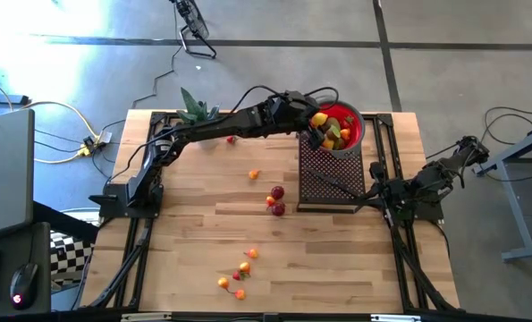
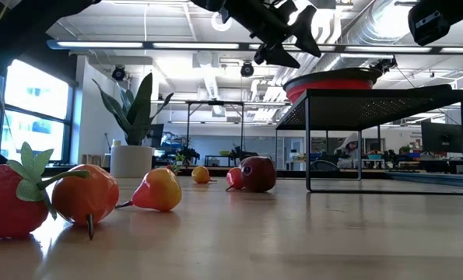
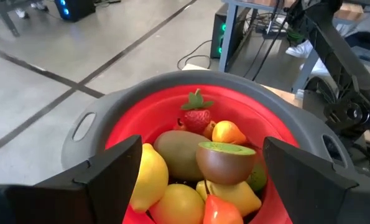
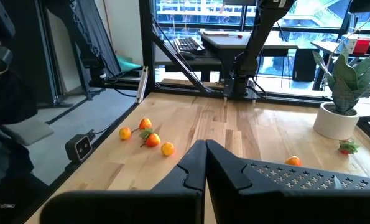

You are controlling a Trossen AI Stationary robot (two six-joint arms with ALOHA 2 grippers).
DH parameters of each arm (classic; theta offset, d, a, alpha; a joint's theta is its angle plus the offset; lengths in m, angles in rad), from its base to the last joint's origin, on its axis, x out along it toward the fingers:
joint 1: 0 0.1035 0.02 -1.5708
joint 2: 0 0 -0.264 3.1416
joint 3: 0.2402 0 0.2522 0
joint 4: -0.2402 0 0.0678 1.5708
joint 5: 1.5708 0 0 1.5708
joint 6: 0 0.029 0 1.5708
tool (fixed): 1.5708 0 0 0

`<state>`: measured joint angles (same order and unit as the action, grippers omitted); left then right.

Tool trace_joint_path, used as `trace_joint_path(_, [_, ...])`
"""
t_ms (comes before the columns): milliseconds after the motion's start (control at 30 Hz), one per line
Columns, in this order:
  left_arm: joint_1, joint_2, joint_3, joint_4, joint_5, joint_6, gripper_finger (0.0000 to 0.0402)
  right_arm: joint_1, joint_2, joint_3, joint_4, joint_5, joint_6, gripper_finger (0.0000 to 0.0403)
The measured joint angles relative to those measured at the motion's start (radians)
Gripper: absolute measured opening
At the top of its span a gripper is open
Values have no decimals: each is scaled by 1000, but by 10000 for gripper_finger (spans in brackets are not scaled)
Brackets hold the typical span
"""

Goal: Pick & Place Fruit
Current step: Put the pear into the strainer bowl on the shelf

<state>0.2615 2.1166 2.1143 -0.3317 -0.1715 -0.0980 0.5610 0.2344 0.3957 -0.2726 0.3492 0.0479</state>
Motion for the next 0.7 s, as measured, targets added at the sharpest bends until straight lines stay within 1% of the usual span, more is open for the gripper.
trace_joint_path(133, [0, 1, 0, 42, 0, -8, 329, 0, 0, 0, 0, 0, 0, 2])
trace_joint_path(467, [0, 1, 0, 14, 0, -34, 329, 0, 0, 0, 0, 0, 0, 2])
trace_joint_path(533, [0, 1, 0, 4, 5, 4, 329, 0, 0, 0, 0, 2, 0, 2])
trace_joint_path(667, [-7, 0, -36, -1, 96, 165, 329, 0, 0, 0, 0, 41, 14, 3])
trace_joint_path(700, [-8, -1, -47, -4, 117, 170, 329, 0, 0, 0, 0, 43, 17, 3])
